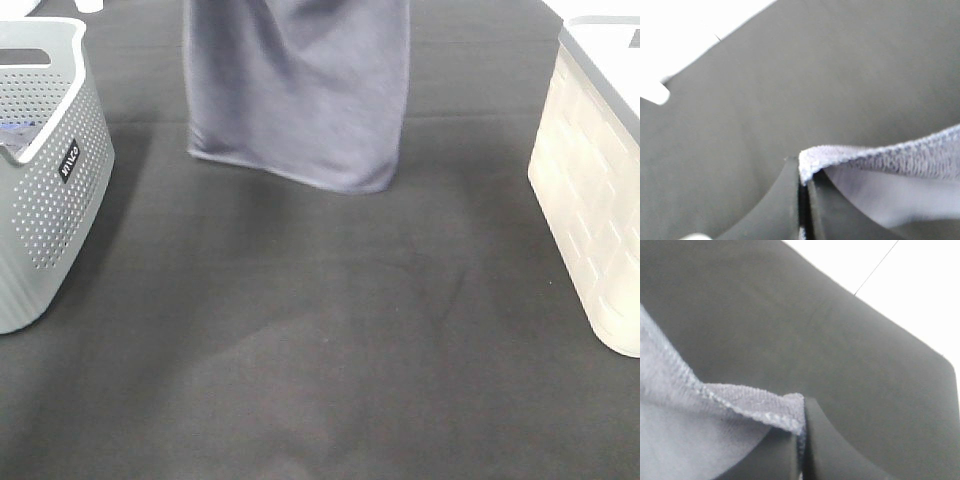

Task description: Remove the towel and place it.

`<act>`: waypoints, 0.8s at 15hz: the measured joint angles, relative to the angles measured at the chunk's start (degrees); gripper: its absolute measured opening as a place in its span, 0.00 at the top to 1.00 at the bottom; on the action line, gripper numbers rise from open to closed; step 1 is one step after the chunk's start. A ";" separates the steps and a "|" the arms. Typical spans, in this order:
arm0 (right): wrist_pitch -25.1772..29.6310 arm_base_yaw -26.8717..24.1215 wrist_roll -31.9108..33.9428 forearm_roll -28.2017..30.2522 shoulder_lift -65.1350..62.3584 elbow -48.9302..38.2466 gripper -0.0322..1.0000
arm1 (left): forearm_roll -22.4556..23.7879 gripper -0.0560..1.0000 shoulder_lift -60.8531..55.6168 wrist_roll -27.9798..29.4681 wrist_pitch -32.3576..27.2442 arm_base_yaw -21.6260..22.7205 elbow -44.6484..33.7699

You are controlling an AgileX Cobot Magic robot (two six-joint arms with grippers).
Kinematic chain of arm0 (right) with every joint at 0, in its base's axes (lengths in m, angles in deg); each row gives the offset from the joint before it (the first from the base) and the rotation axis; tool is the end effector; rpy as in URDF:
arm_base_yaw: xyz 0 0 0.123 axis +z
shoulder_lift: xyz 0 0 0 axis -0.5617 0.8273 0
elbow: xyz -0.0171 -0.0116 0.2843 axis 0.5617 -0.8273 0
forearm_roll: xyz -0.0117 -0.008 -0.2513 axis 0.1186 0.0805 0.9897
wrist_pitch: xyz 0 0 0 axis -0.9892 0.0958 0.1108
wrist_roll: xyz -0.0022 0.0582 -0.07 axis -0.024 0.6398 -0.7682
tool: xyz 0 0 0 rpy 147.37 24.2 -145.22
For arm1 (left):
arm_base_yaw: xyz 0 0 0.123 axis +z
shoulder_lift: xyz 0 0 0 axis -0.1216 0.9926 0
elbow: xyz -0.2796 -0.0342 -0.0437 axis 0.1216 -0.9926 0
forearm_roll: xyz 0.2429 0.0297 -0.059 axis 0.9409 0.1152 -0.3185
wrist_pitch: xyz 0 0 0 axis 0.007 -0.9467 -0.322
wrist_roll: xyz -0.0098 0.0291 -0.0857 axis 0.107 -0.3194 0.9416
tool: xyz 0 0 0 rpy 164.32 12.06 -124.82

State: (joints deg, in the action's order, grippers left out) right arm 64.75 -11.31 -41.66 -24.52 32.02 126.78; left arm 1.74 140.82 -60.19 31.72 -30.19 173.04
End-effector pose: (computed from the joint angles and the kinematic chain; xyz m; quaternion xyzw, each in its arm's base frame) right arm 0.4370 0.1693 0.3484 -0.3033 0.7686 -0.0785 0.5578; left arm 0.4745 -0.1778 0.3729 0.2563 0.8171 0.1003 0.5065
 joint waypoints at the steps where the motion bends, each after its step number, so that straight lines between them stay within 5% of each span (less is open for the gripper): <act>1: -1.78 -0.97 0.23 0.00 1.32 1.78 0.96 | 0.52 0.95 0.34 0.63 3.09 0.69 0.00; 5: -10.94 -5.39 0.34 -1.26 7.68 9.57 0.96 | 3.04 0.95 3.04 2.23 11.57 2.41 0.00; 8: -12.20 -7.22 0.40 -4.13 9.63 10.43 0.96 | 3.15 0.95 4.64 3.61 14.90 2.35 0.00; 10: -6.30 -7.39 0.40 -8.59 10.31 10.54 0.96 | 2.75 0.95 5.79 3.67 13.81 2.01 0.00; 12: 6.47 -7.39 -0.23 -14.38 10.54 10.54 0.96 | -0.11 0.95 6.59 -0.97 4.87 0.52 0.00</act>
State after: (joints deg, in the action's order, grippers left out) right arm 71.22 -18.70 -41.89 -38.90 42.56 137.32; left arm 1.63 147.41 -61.16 36.59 -29.67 173.04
